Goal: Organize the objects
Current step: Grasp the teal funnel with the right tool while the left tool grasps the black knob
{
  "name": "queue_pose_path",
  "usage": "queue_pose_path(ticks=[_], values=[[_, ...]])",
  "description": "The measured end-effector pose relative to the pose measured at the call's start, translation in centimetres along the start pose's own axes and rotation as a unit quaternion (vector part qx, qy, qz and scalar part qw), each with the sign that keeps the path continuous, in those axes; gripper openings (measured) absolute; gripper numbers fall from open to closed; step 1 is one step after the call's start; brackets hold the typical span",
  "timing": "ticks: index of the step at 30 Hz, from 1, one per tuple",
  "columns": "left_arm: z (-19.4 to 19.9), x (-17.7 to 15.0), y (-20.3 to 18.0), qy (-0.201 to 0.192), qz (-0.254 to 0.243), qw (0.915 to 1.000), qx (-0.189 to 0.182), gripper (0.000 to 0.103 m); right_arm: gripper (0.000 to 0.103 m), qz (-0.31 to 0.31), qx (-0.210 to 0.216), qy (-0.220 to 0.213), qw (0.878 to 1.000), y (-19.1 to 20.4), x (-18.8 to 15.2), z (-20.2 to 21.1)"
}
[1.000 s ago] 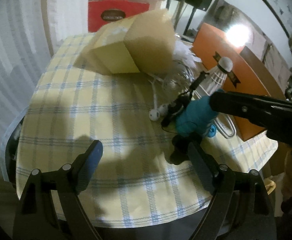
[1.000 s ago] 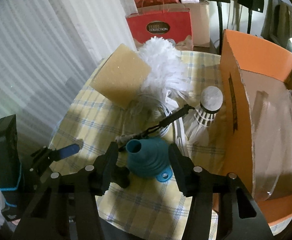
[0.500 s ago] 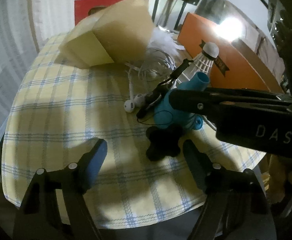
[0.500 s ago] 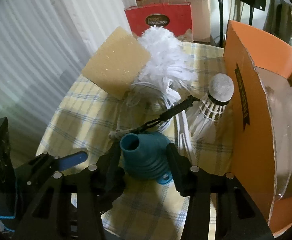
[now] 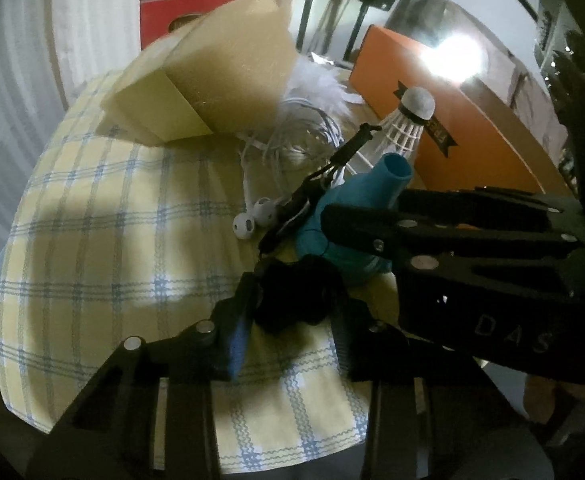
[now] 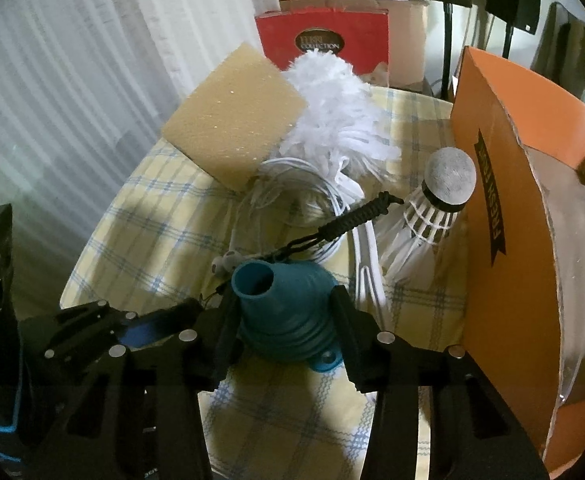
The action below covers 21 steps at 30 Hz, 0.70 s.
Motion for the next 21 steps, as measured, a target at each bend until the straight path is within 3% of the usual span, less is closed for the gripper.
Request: queue_pose_path(ticks=[11,21], values=[[1.1,-0.2,0.8,-0.003,0.018,0.9998,-0.003,0.032,0.045,-0.019,0.030,-0.032,0.999,0.0,0.8,3.5],[4.4,1.5,-0.1,-0.035,0.016,0.9991,-0.014,0.032,0.045,-0.037,0.042,-0.065,0.996,-1.3,1.7,7.6]])
Point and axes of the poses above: each gripper's, at about its wrist camera, not at the fingertips, and z roughly against the way its jaws point, y to its left, x to its top, the point moved 6 cm from there along -z, roughly the way its jaws point
